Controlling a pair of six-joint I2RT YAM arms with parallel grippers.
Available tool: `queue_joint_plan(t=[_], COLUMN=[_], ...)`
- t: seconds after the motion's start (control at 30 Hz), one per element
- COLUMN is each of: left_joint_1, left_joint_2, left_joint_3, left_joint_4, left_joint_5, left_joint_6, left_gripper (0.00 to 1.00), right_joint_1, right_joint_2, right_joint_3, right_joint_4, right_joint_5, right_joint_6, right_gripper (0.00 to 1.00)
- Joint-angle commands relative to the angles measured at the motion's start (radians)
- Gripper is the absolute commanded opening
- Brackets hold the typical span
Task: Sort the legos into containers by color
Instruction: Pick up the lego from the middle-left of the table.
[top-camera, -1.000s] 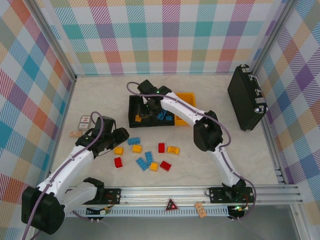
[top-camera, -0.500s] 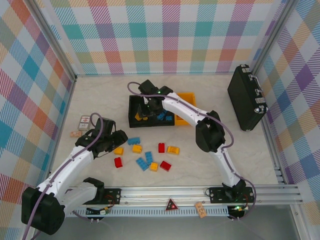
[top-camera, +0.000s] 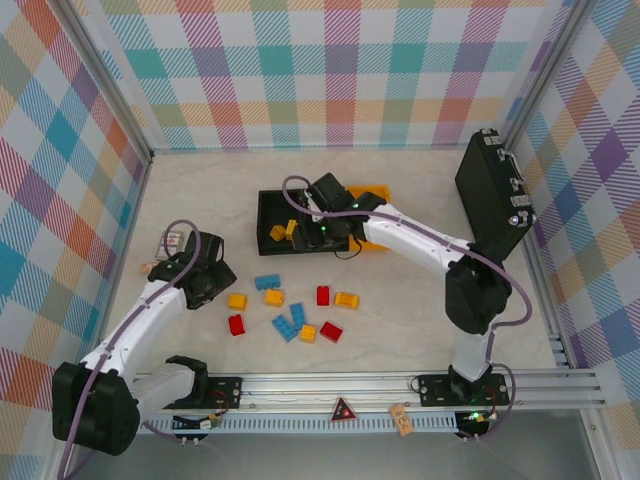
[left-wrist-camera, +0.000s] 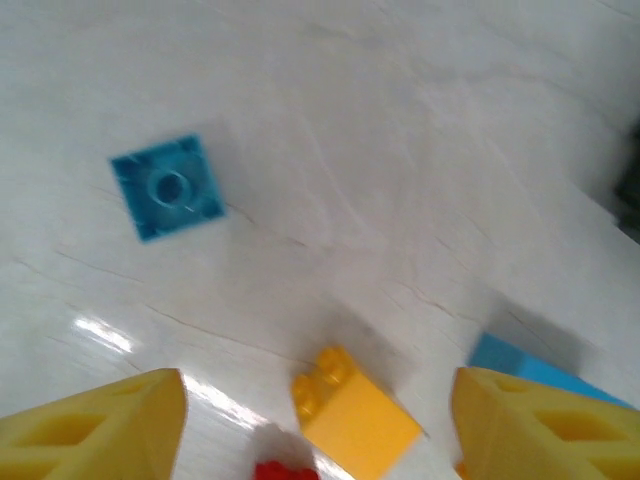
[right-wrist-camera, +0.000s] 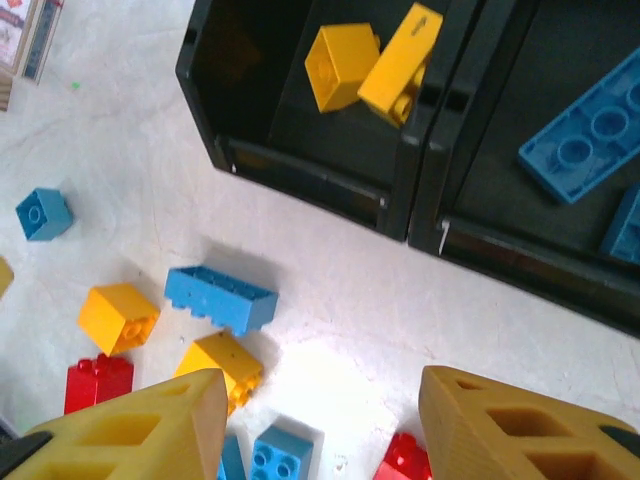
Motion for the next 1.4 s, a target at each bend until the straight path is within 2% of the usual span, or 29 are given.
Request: queue_joint_plan(t=[0.0,0.13,0.43,0.57,0.9,1.2,1.37], left_joint_1=[0.049,0.098,0.187,0.197,0.205,0.198,0.152], left_joint_2=[0.035,0.082,0.28,0.356,0.409,0.328,0.294], left_joint_3=[0.03,0.015,-0.004,0.001,0.005,0.025,0.084], left_joint_4=[-0.04,0.019,0.203,0.248,0.272,0.246,0.22], left_joint_5=[-0.105,-0.149,-0.118,-0.111,-0.073,0.04,0.099], left_joint_6=[-0.009,-0.017,-0.003,-0.003,0.01,0.036,0.052], left_gripper=[0.76,0.82,0.78,0.72,0.37,0.33,0.33], right_joint_1=[0.005,0.007,0.006,0.006,0.006,0.003,-0.01], right_joint_2=[-0.063,-0.122,-0.189,-0.194,-0.178,-0.177,-0.208], right_joint_3=[-0.09,-0.197,-0.287,-0.288,-0.261,-0.244,-0.27], right_joint_4=[0.096,0.141,0.132,0.123,0.1,0.087,0.099], right_joint_5=[-0.051,-0.058,-0.035,-0.024,0.003,0.02,0.024], right_joint_6=[0.01,0.036,0.036,0.039,0.04,0.036,0.048], right_gripper=[0.54,0.54,0.54,0.54,0.54,0.54,0.54])
